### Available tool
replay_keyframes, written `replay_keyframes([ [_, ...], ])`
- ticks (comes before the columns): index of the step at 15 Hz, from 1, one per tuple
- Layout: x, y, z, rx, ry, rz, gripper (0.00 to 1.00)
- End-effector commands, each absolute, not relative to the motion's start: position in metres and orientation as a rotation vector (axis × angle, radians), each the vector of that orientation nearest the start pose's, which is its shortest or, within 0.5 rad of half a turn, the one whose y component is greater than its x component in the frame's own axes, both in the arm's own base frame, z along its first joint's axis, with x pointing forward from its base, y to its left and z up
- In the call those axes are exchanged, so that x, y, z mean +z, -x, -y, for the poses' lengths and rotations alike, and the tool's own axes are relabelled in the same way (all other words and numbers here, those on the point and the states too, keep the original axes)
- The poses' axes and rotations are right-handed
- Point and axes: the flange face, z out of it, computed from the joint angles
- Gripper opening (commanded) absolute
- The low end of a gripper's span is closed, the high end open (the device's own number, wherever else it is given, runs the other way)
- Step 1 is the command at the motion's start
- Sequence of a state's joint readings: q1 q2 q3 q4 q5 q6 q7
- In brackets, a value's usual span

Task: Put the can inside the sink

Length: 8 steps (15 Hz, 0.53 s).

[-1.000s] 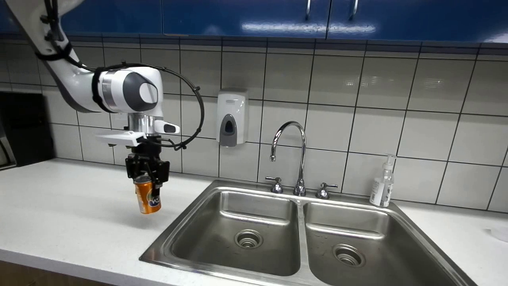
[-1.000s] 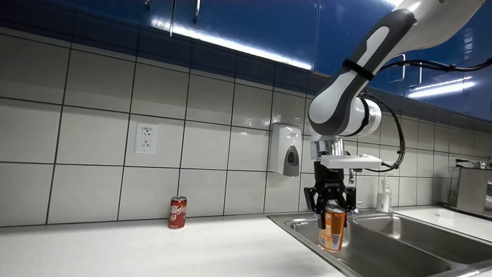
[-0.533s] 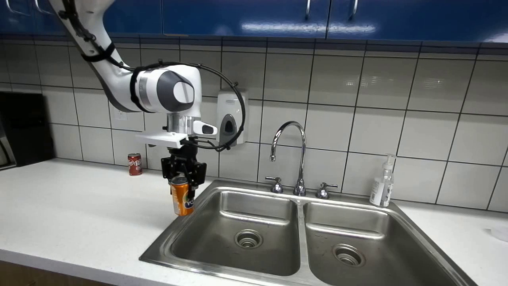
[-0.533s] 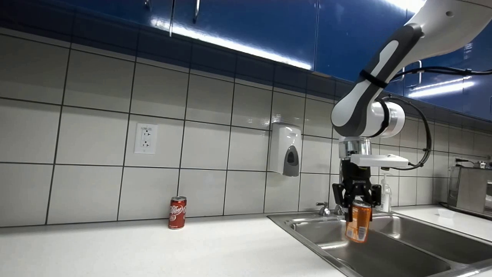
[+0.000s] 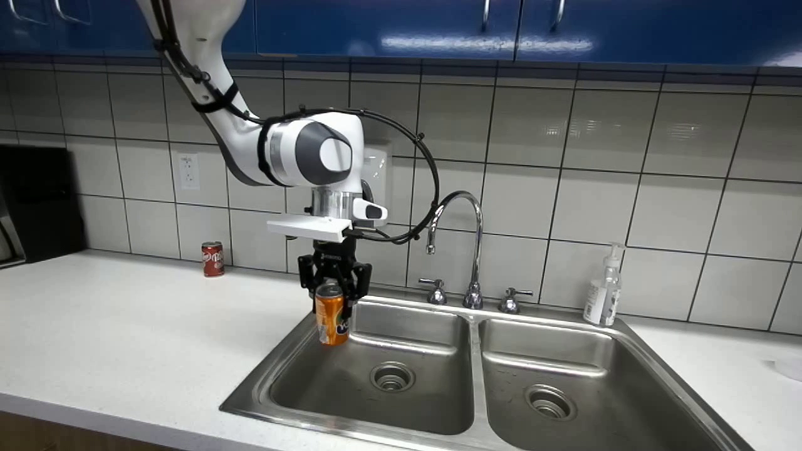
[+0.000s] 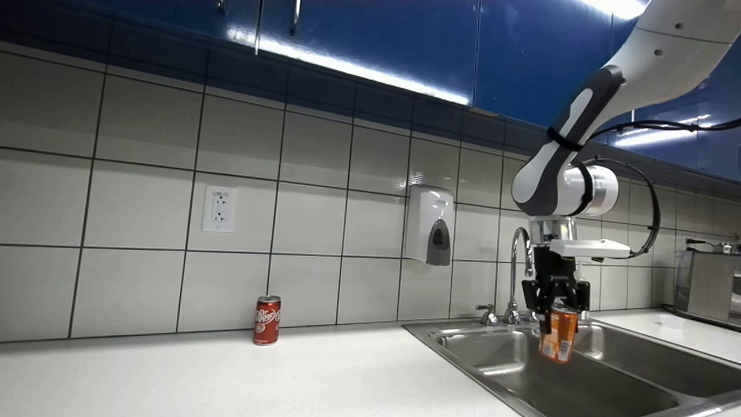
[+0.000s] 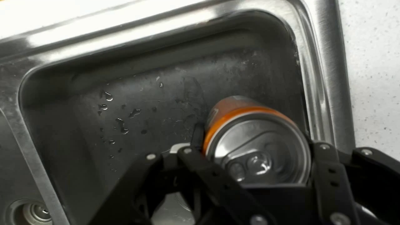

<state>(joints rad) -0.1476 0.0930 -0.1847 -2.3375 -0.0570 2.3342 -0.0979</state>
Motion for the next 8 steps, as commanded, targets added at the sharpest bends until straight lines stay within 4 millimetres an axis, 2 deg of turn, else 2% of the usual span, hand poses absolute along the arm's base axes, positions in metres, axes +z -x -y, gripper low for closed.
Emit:
replay_keyframes([
  [1,0.271,-0.496,0.184,0.195,3.156,-0.242,0.39],
  [8,0.204,-0.514,0.195,0.331,3.164,-0.192,0.39],
])
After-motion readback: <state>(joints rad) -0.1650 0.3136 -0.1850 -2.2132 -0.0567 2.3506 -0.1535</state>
